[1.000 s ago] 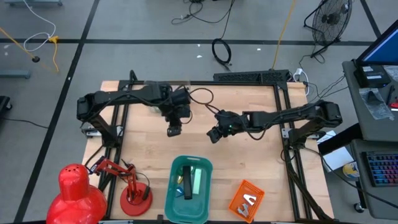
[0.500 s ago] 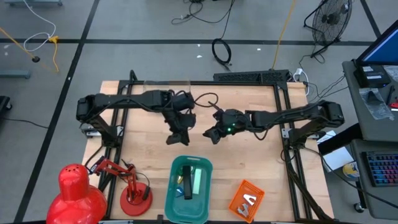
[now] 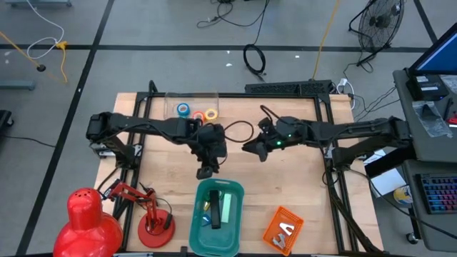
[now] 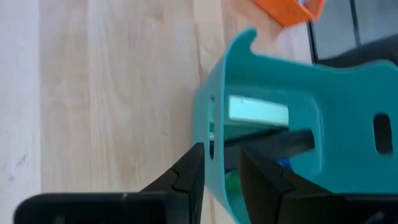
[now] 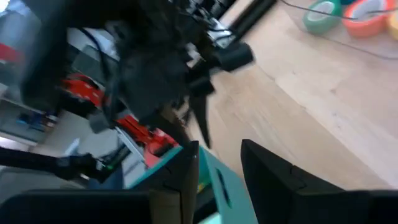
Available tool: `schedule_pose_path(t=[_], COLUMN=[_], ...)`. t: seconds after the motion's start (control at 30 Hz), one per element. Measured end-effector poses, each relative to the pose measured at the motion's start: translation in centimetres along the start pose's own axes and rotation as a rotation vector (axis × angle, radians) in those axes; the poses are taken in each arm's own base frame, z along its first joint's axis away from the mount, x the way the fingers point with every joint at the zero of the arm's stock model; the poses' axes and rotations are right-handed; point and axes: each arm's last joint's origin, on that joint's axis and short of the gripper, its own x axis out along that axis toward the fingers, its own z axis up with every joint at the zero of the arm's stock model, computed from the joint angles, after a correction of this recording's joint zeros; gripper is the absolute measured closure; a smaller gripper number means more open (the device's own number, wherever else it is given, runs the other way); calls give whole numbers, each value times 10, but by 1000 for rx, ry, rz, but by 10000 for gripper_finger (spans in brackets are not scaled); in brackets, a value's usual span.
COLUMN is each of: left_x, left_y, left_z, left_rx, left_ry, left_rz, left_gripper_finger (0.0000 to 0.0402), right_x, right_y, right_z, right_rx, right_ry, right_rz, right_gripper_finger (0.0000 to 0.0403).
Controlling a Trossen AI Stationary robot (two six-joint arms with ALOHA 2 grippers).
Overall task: Pick and place Stapler, Stapler remover, tape
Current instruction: Adjust the green bin
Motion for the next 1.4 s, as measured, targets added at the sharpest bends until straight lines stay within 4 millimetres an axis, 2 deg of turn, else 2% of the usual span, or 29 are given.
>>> schedule_pose_path(t=[0.2,0.3,0.5,0.63,0.8,0.93,1.13,1.3,1.4], left_x=[3,4,4,3,3,5,5,1,-10], left_y=[-7,-8,-6,-3,-2,-5,-5,2,12], left_z=[5,5,5,4,4,3,3,5,9], left_rx=[-110,-219,-539,-784,-1076,-1270,-1332,-1300,-1243], left_ry=[-54,-66,-110,-162,-225,-278,-296,-364,-443], left_rz=[50,89,152,233,247,264,269,325,347], left_gripper_finger=[309,309,309,309,309,309,309,309,309], right_x=[-12,-15,-20,-17,-11,-10,-15,-24,-34], right_y=[-8,-15,-28,-46,-69,-82,-93,-92,-89], right_z=[-4,-11,-27,-43,-66,-82,-92,-79,-66], right_rx=[-46,-90,-275,-375,-369,-295,-279,-302,-305], right_ry=[73,166,349,402,440,497,530,440,362], right_rz=[-89,-147,-249,-253,-210,-135,-140,-114,-62], right_gripper_finger=[289,289,289,289,289,289,289,289,289])
